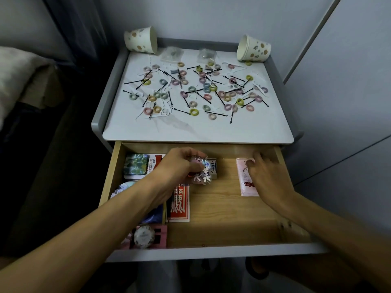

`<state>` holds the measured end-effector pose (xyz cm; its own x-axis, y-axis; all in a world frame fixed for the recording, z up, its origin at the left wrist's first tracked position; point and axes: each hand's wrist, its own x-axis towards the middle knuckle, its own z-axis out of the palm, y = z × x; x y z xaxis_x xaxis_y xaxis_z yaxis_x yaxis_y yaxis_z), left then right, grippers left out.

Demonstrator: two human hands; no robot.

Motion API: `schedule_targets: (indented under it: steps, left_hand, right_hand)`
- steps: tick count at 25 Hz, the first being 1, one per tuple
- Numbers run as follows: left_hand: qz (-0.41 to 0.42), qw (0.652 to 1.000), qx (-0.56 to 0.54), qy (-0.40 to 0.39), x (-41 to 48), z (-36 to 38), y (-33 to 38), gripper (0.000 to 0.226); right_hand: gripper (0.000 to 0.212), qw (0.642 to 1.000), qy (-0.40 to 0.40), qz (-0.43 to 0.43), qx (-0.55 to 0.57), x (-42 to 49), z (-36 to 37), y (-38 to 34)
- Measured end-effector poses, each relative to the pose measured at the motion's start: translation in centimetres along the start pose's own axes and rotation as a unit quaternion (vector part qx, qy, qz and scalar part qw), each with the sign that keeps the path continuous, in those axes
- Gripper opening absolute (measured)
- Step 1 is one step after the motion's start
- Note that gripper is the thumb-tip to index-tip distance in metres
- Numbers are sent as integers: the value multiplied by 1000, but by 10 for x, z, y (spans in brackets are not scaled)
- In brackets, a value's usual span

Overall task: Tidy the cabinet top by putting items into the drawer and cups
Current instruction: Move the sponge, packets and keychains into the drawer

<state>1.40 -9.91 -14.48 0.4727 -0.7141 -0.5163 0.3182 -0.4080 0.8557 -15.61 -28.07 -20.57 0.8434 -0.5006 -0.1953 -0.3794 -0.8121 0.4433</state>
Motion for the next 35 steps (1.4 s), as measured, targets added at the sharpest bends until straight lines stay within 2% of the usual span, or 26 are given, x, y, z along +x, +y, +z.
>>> schedule_targets:
  steps: [4,6,7,8,9,10,11,12,13,15,19,23,26,28,31,35]
  left_hand:
    - [-3,1000,-4,-1,3,-2,-3,23]
    - [-5,1000,-27,2,4,-3,-3,25]
    - [-6,999,-40,2,5,-3,-3,25]
    - [-6,999,-52,0,6,-3,-4,26]
    - [-7,998,-67,-5,7,-2,-6,26]
    - [-10,996,-86,-14,8,-2,-8,26]
    - [-13,994,-105,-26,8,0,-9,27]
    - [-16,992,-119,-35,8,2,-10,28]
    - [-19,990,-132,-41,8,3,-11,29]
    - [-34,984,-165,-50,11,4,-12,32]
    - [-94,967,-235,-43,23,3,-14,21]
    - [-44,978,-204,2,36,-2,-16,11]
    - [22,998,-38,35,39,-3,-15,24]
    - [53,992,110,26,46,-5,-17,28]
    - [96,946,308,3,59,-9,-21,23]
    - [105,895,433,10,64,-10,-30,22]
  right_hand:
    - [57,1000,-8,22,9,4,-2,2]
    - [49,992,85,1,94,0,-12,-2]
    - [39,971,132,-15,196,-3,-21,-6]
    - [29,930,128,-23,343,-6,-35,-14]
    - [25,858,68,-19,508,-9,-48,-21]
    - [24,761,-13,-12,649,-12,-60,-29]
    - [25,672,-70,-3,738,-15,-67,-36]
    - [26,617,-94,9,781,-14,-69,-40]
    - [26,580,-105,19,808,-14,-71,-44]
    - [30,538,-113,39,834,-11,-72,-49]
    - [37,528,-109,74,839,-2,-76,-56]
    - [42,513,-140,88,843,-3,-78,-61]
    - [27,550,-178,82,812,-8,-77,-66]
    - [25,564,-211,85,794,-9,-73,-69]
    - [24,572,-243,92,778,-5,-66,-80]
    - [28,605,-270,83,745,1,-59,-93]
